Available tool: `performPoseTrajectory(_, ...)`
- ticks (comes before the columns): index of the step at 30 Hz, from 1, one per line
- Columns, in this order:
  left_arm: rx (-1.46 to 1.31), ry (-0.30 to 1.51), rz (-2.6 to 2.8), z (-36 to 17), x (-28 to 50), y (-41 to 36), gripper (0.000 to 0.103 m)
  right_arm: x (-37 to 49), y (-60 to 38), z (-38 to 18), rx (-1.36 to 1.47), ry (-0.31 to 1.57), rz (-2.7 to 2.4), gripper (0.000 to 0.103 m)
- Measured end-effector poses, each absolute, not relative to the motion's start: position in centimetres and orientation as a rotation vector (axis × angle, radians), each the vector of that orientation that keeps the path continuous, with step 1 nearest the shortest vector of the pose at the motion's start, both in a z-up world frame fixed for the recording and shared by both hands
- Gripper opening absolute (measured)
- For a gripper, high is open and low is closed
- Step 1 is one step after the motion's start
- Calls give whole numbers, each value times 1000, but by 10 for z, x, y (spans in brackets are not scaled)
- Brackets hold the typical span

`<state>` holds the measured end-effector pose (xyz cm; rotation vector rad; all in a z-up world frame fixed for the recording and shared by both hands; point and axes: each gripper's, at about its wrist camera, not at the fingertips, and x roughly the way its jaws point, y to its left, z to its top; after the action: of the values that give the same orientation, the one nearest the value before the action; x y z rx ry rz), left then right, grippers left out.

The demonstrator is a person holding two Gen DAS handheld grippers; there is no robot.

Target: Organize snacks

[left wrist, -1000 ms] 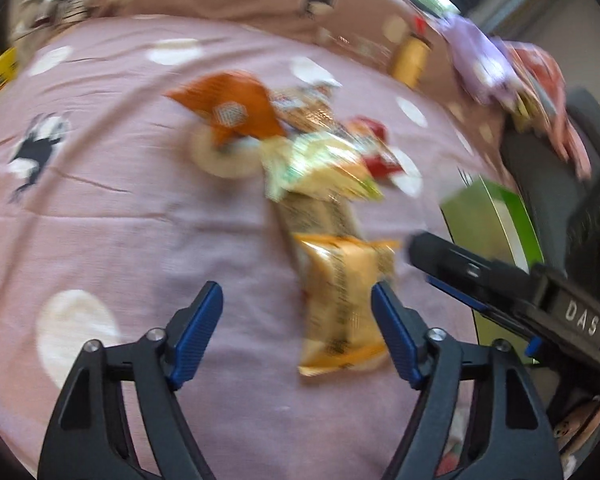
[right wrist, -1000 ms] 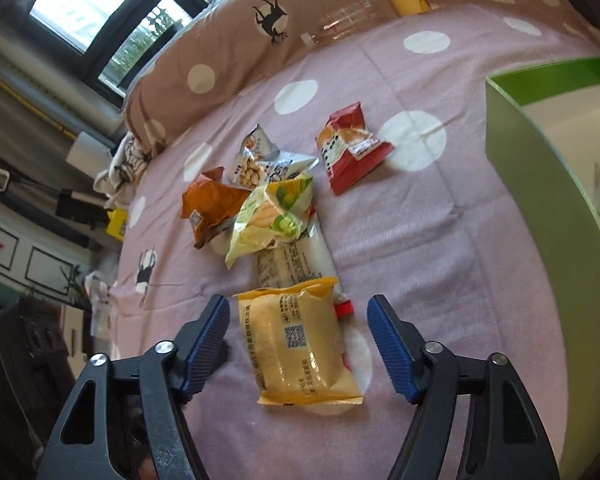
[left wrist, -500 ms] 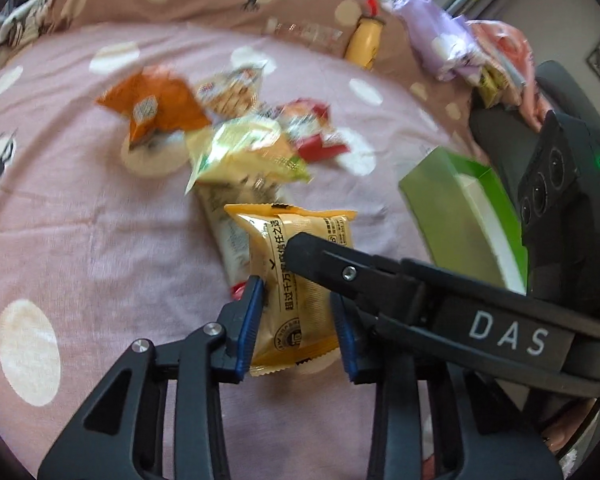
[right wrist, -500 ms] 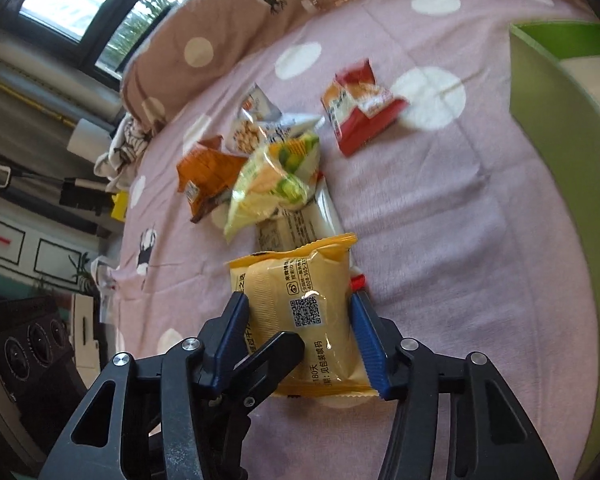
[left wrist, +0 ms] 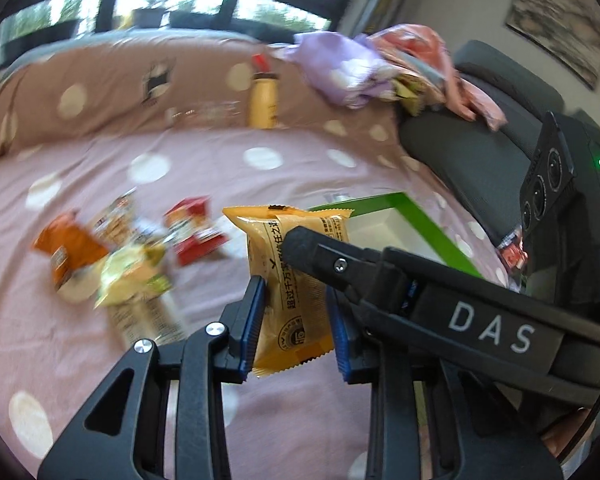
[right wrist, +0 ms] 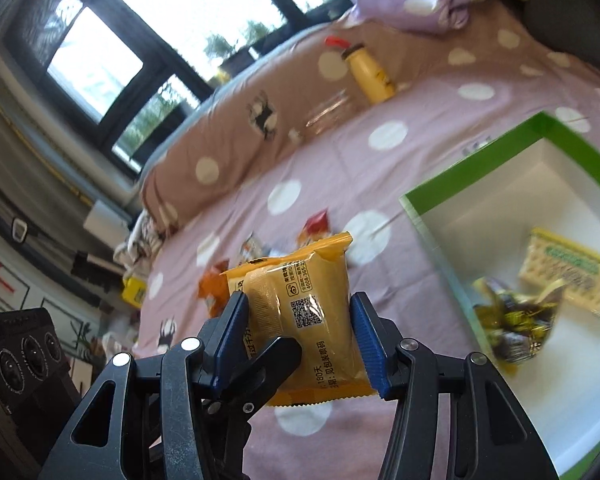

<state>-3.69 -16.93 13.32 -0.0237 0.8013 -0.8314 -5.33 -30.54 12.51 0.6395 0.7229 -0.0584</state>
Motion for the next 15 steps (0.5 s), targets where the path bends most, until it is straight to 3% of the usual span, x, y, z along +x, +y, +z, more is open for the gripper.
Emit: performPoseTrajectory(15, 146, 773, -1017, 143, -63, -265, 27, -112, -391, 132, 792, 565, -260, 56)
